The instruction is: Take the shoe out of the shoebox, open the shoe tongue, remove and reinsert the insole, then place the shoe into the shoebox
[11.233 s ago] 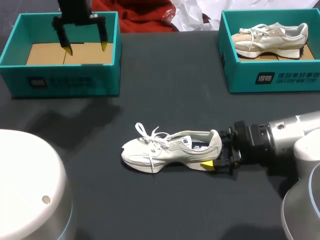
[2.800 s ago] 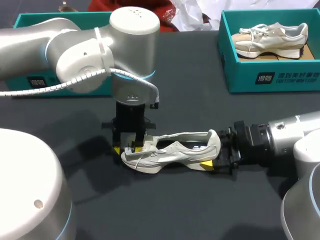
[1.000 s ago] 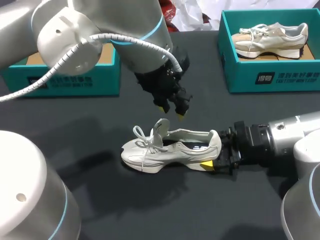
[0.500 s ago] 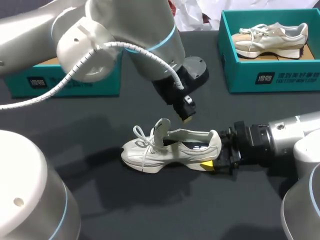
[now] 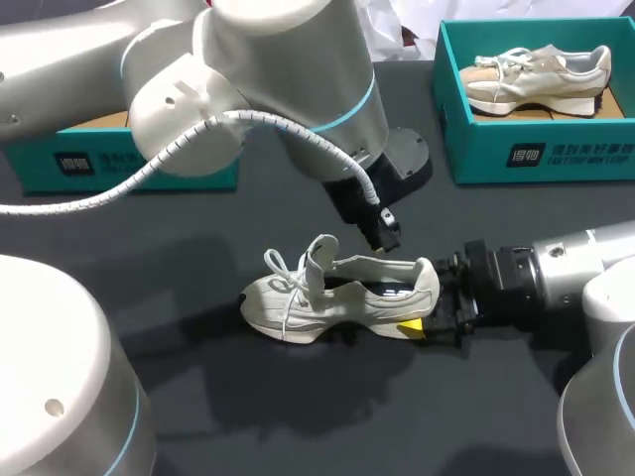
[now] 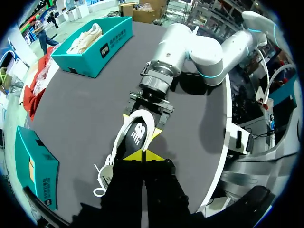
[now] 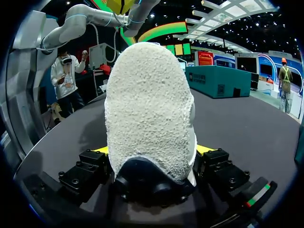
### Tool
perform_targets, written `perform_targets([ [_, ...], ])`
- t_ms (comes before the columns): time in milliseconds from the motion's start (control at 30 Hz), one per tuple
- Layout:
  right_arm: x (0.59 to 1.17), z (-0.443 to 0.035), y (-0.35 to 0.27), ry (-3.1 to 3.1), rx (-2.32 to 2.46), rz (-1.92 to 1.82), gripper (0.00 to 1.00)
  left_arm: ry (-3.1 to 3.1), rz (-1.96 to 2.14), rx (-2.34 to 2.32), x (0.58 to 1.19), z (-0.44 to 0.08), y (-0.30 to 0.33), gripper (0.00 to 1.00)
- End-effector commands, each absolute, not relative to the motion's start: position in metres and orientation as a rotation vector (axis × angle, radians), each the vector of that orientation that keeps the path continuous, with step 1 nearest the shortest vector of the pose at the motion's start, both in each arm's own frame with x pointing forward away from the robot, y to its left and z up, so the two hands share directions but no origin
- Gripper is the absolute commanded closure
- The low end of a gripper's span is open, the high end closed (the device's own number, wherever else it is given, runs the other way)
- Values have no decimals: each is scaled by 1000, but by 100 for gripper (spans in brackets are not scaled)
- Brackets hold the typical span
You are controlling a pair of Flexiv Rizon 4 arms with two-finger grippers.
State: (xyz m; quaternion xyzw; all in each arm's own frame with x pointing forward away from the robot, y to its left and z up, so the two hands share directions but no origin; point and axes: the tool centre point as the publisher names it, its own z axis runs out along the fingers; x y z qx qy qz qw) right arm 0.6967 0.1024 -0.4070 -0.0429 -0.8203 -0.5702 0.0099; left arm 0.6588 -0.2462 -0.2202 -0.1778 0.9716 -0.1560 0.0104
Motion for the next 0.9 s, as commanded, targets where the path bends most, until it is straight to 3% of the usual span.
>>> perform_targets([
  [33, 696, -407, 103, -2564, -135, -1775, 100, 3093, -572, -425, 668, -245, -247, 100],
  [533, 696, -407, 103, -2564, -135, -1775, 100, 3123, -448, -387, 674, -264, -249, 100],
  [900, 696, -407, 103, -2564, -135, -1775, 100, 3139, -539, -105, 678, -297, -251, 100],
])
